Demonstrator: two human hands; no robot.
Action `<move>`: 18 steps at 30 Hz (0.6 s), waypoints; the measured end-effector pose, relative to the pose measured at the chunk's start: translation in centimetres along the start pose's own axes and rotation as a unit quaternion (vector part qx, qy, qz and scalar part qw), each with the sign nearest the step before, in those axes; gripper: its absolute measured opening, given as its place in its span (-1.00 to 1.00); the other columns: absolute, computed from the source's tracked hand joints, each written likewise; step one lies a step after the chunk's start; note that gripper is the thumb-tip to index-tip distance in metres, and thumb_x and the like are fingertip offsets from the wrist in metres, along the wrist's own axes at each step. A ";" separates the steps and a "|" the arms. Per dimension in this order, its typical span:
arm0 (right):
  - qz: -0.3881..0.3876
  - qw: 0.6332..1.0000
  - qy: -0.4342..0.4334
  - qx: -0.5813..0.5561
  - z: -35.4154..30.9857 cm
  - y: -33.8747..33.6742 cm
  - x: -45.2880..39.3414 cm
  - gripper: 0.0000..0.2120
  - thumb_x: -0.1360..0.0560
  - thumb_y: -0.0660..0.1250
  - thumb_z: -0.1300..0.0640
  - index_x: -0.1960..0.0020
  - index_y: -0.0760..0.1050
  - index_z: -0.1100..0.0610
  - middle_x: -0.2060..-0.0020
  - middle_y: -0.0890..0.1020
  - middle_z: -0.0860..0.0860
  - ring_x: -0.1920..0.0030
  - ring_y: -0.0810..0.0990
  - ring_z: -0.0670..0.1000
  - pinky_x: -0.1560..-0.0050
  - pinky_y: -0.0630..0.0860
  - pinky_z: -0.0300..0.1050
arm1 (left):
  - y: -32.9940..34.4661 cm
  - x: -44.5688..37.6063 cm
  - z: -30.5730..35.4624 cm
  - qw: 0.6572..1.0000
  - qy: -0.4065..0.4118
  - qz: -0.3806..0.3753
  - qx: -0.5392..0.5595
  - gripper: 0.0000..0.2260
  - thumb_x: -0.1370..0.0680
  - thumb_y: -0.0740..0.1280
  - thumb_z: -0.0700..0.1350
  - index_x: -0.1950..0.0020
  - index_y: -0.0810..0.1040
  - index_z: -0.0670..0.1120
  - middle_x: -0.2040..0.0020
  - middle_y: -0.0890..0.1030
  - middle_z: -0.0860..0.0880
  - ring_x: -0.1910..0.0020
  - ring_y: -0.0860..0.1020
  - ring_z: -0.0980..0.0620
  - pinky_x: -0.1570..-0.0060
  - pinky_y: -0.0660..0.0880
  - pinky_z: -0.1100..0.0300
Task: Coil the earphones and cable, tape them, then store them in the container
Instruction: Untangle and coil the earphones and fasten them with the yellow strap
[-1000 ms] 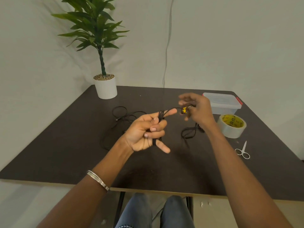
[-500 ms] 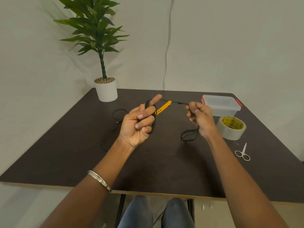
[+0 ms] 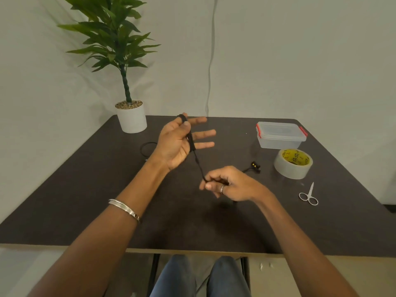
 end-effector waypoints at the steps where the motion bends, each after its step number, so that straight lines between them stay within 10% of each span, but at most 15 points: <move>1: -0.004 1.000 0.002 0.000 -0.5 -0.3 0.4 -0.87 -0.57 0.29 0.20 -0.04 0.59 0.19 0.38 0.59 0.03 0.35 0.56 -0.15 0.22 0.45 -0.34 | -0.5 -0.1 -0.2 0.998 0.002 0.016 -0.060 -0.89 -0.67 0.03 -0.27 -0.09 0.33 -0.17 -0.13 0.60 -0.15 0.01 0.65 -0.25 0.01 0.55 -0.30; 9: 0.115 0.983 0.001 0.145 -3.1 -6.5 0.9 -0.92 -0.51 0.37 0.21 0.04 0.64 0.13 0.36 0.64 -0.03 0.35 0.58 -0.14 0.28 0.40 -0.32 | -1.6 1.6 -4.0 0.931 -0.074 -0.013 -0.357 -0.71 -0.69 -0.03 -0.21 -0.35 0.35 -0.07 -0.27 0.55 -0.04 -0.05 0.66 -0.09 -0.17 0.49 -0.20; 18: 0.271 0.962 -0.035 0.011 -0.6 -11.0 -1.3 -0.90 -0.43 0.45 0.29 0.09 0.64 0.13 0.23 0.66 -0.13 0.18 0.61 -0.25 0.08 0.50 -0.38 | 3.6 4.6 -5.5 0.920 -0.236 -0.310 -0.029 -0.49 -0.63 0.12 -0.21 -0.54 0.01 -0.09 0.03 0.56 -0.20 0.11 0.66 -0.27 -0.08 0.44 -0.39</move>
Point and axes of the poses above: each hand's wrist, its own x-axis away from the middle knuckle, its own y-axis out of the palm, z = x × y, the point moved 4 cm from there along -x, towards the middle knuckle
